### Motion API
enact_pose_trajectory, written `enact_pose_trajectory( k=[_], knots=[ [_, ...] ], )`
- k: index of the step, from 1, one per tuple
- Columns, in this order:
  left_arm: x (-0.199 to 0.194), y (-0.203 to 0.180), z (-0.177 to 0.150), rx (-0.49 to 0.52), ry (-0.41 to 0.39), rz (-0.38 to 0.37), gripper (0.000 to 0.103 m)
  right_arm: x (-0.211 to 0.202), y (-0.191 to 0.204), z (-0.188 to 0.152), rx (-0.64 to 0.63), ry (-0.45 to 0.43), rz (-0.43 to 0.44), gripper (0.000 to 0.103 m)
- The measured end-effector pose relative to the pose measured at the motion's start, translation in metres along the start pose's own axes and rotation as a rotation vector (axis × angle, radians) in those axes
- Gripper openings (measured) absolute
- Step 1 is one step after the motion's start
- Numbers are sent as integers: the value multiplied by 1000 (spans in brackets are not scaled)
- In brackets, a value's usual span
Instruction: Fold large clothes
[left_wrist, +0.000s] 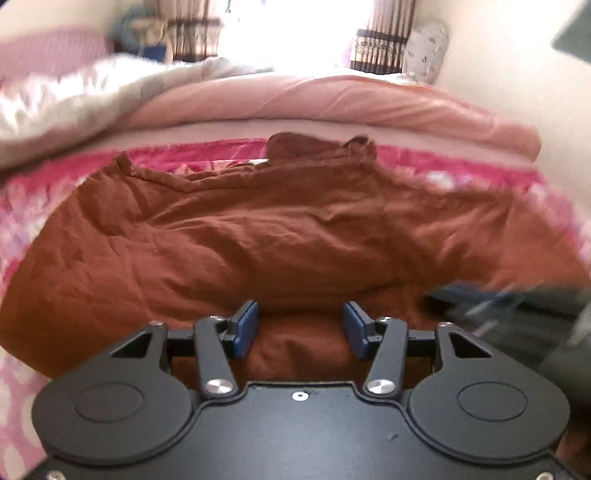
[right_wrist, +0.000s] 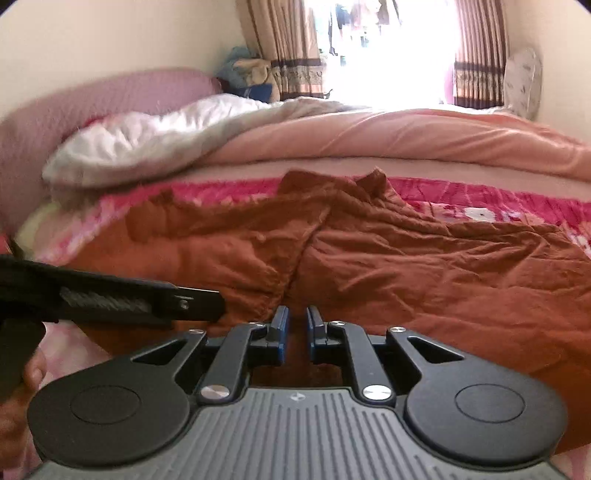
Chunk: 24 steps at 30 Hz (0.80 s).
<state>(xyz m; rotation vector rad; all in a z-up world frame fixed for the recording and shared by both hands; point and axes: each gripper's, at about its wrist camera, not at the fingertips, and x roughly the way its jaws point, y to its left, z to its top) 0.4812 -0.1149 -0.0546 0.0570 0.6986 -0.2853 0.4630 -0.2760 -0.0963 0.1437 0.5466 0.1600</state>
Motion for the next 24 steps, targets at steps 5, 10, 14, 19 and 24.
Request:
enact_pose_trajectory(
  k=[5, 10, 14, 19, 24],
  knots=[
    [-13, 46, -15, -30, -75, 150, 55, -24, -71, -12, 149, 10, -175, 6],
    [-13, 129, -21, -229, -26, 95, 52, -58, -147, -32, 325, -15, -267, 0],
    [-3, 116, -17, -182, -23, 163, 52, -50, -165, -39, 370, 4, -273, 0],
    [-22, 101, -13, -169, -38, 173, 52, -53, -151, -30, 327, -14, -311, 4],
    [-63, 114, -15, -210, -39, 194, 53, -112, -148, -41, 419, -120, -263, 47]
  ],
)
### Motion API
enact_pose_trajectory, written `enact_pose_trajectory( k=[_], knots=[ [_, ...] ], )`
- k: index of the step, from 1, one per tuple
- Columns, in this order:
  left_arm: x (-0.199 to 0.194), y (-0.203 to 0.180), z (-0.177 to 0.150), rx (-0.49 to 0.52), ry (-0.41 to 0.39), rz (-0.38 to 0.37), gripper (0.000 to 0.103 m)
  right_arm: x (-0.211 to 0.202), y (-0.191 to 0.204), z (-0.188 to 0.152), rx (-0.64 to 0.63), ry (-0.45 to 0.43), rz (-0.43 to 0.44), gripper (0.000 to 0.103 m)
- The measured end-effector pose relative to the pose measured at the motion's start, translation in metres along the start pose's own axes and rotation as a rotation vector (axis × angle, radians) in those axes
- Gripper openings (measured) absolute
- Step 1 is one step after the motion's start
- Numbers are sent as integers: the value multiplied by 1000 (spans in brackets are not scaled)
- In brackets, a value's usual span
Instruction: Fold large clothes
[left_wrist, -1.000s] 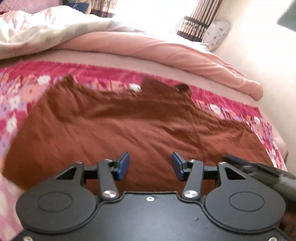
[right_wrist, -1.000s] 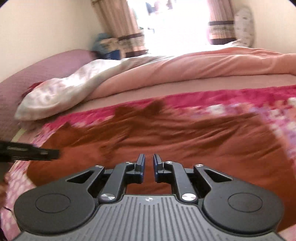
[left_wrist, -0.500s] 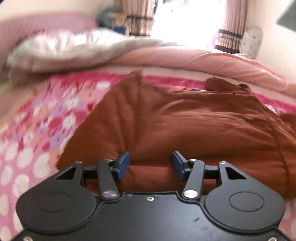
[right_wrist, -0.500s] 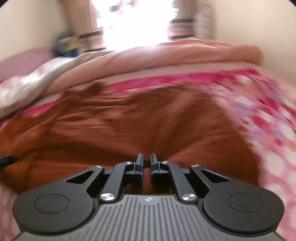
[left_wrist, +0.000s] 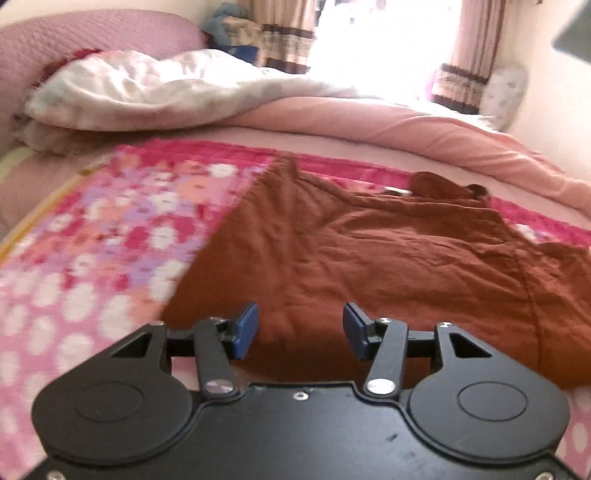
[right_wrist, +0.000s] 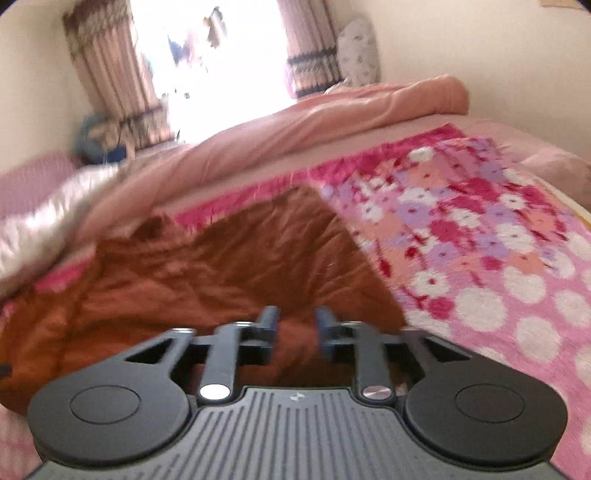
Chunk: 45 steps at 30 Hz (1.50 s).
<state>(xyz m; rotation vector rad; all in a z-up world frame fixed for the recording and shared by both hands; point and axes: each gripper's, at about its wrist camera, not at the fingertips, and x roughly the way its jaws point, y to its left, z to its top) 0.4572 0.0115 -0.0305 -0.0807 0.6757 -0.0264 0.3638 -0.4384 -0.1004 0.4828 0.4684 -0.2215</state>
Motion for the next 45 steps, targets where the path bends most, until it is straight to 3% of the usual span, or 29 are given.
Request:
enact_pose_trajectory(
  k=[3, 6, 9, 13, 18, 21, 23, 26, 30, 34, 41, 45],
  knots=[
    [10, 5, -4, 12, 4, 95, 54, -15, -1, -11, -8, 7, -20, 47],
    [40, 12, -13, -21, 72, 82, 54, -14, -7, -22, 18, 23, -35, 47],
    [41, 7, -22, -9, 30, 94, 56, 0, -10, -27, 1, 31, -63, 35],
    [46, 2, -17, 17, 52, 104, 57, 21, -15, -31, -17, 52, -47, 34],
    [4, 15, -5, -82, 42, -11, 57, 4, -28, -27, 98, 54, 12, 37],
    [-29, -7, 0, -54, -1, -175, 57, -19, -38, -29, 219, 4, 84, 46],
    [-36, -34, 2, -5, 15, -354, 58, -26, -41, -33, 310, -11, 145, 49],
    [-20, -76, -1, 63, 79, -456, 58, -23, -39, -40, 396, -3, 217, 49],
    [24, -103, -12, 95, 144, -379, 58, -9, -40, -51, 465, 39, 206, 49],
    [52, -101, -21, 74, 159, -385, 60, 2, -48, -59, 543, 62, 198, 49],
    [51, -104, -21, 94, 141, -389, 61, 18, -33, -63, 566, 82, 260, 49],
    [49, -99, -19, 78, 158, -412, 62, 27, -27, -67, 620, 51, 262, 50]
  ],
)
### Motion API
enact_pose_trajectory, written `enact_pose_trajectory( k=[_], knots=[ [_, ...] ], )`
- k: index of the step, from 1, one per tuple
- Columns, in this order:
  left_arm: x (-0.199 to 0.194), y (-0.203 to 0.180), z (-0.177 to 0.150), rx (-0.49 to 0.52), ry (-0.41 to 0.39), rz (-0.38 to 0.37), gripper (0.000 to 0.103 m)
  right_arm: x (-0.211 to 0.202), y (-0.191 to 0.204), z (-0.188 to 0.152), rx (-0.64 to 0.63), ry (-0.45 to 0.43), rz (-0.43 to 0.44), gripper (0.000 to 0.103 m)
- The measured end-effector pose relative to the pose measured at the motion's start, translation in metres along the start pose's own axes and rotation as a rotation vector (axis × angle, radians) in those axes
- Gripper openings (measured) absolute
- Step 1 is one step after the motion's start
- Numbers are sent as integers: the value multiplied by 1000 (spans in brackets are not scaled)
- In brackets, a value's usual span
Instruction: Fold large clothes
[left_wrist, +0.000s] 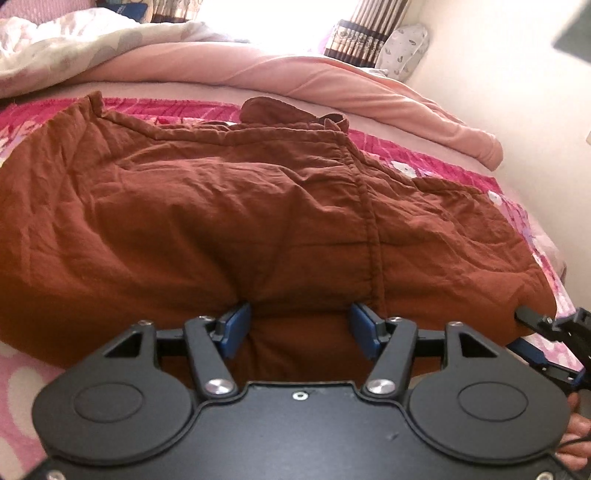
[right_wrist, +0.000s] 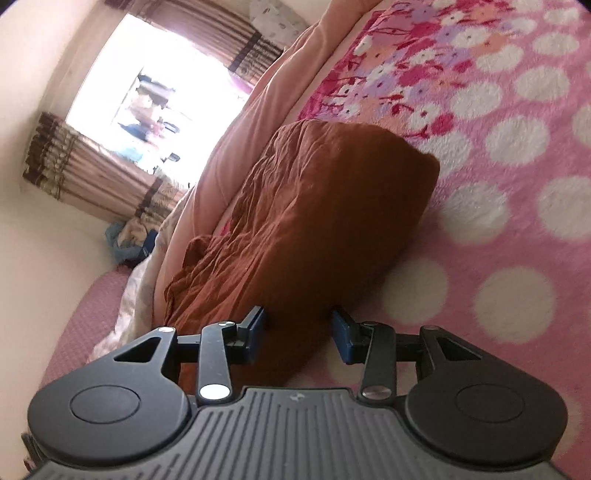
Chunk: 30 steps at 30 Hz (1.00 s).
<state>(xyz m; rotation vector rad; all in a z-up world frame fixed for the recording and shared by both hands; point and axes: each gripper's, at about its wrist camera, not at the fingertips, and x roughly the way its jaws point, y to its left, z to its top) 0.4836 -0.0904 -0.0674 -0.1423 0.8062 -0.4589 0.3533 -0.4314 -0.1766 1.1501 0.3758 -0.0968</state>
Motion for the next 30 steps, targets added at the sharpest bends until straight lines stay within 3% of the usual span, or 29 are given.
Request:
enact_pose_trajectory(
  k=[2, 4, 8, 15, 21, 24, 27, 30],
  knots=[
    [1, 2, 1, -6, 6, -10, 62, 2, -2, 1, 67, -24, 19, 50],
    [1, 3, 2, -15, 8, -18, 62, 1, -1, -3, 94, -47, 34, 60],
    [0, 3, 1, -3, 7, -18, 63, -1, -4, -23, 168, -28, -1, 66],
    [0, -1, -1, 29, -2, -11, 64, 10, -7, -31, 220, -210, -30, 68],
    [0, 4, 2, 20, 13, -43, 65, 33, 6, -25, 214, -298, -91, 70],
    [-10, 10, 9, 7, 34, -86, 65, 33, 17, -26, 137, -304, -161, 36],
    [-34, 21, 16, 32, 9, -44, 65, 29, 30, -19, 43, -304, -183, 29],
    [-58, 40, 24, 47, -83, 140, 65, 26, 42, -14, -12, -310, -197, 28]
  ],
)
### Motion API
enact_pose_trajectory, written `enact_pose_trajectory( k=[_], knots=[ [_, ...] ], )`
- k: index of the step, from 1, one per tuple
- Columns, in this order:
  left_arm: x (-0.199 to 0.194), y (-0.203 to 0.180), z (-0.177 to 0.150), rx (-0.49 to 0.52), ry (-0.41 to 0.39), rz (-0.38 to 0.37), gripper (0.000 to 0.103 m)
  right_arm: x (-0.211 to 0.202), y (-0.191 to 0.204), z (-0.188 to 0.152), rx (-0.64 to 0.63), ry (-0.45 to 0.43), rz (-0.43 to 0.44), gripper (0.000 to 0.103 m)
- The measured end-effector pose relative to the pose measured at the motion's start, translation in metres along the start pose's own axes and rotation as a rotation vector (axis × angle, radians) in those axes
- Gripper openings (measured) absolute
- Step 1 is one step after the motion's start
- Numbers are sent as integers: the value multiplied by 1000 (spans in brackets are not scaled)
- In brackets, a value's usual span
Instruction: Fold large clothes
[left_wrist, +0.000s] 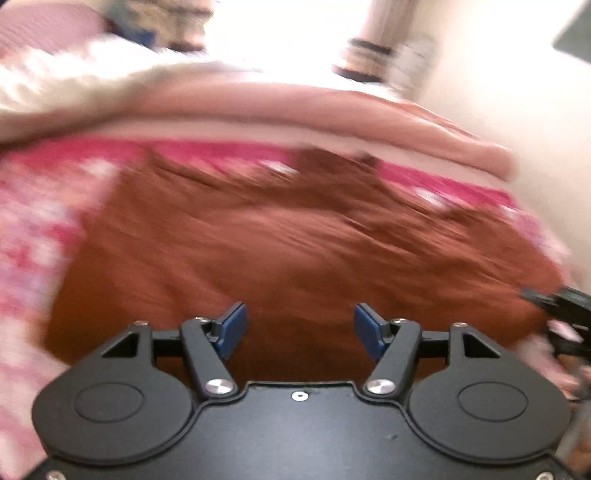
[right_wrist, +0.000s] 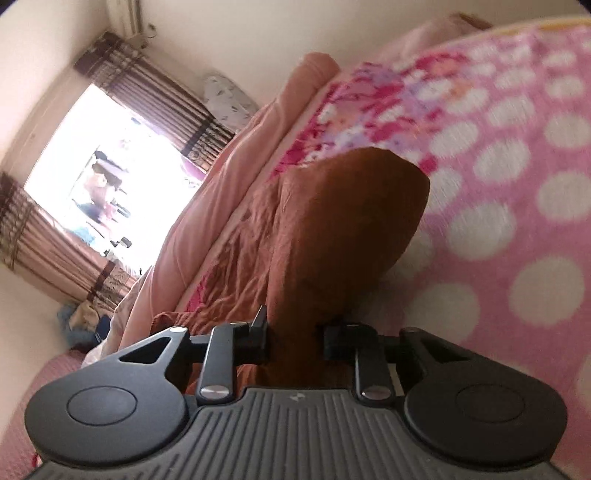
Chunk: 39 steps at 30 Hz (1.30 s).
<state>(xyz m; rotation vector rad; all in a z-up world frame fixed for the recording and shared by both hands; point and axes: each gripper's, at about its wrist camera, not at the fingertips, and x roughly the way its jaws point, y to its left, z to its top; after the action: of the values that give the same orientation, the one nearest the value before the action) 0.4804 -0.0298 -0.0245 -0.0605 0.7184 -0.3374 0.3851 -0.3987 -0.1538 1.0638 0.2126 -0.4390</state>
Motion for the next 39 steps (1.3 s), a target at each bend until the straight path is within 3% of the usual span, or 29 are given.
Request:
enact_pose_trajectory(
  k=[3, 5, 8, 12, 17, 19, 21, 23, 25, 26, 32, 35, 39],
  knots=[
    [24, 24, 3, -9, 63, 135, 64, -5, 13, -2, -77, -28, -17, 27],
    [53, 40, -5, -65, 108, 111, 66, -7, 23, -3, -125, -46, -32, 26],
    [57, 28, -11, -36, 60, 166, 67, -15, 35, -3, -178, -70, -25, 26],
    [55, 23, -12, -87, 38, 197, 67, -25, 59, -3, -273, -107, 6, 25],
    [42, 26, -10, -92, 33, 186, 66, -40, 113, -19, -535, -180, 92, 24],
    [25, 31, -2, -104, -6, 196, 66, -46, 132, -29, -622, -195, 139, 24],
    [6, 39, 5, -106, -59, 266, 66, -50, 147, -38, -695, -200, 185, 24],
    [3, 54, 9, -108, -56, 382, 66, -53, 159, -48, -761, -195, 231, 24],
    [18, 73, 8, -130, 34, 415, 66, -53, 167, -57, -815, -172, 273, 24],
    [29, 81, 4, -131, 75, 378, 69, -53, 172, -61, -841, -156, 297, 24],
    [46, 98, -6, -217, 87, 296, 76, -39, 185, -83, -947, 3, 434, 24],
    [47, 107, -4, -249, 107, 266, 77, -32, 185, -89, -911, 119, 507, 24],
    [49, 108, -6, -247, 102, 264, 77, -34, 187, -100, -909, 177, 568, 24]
  ],
)
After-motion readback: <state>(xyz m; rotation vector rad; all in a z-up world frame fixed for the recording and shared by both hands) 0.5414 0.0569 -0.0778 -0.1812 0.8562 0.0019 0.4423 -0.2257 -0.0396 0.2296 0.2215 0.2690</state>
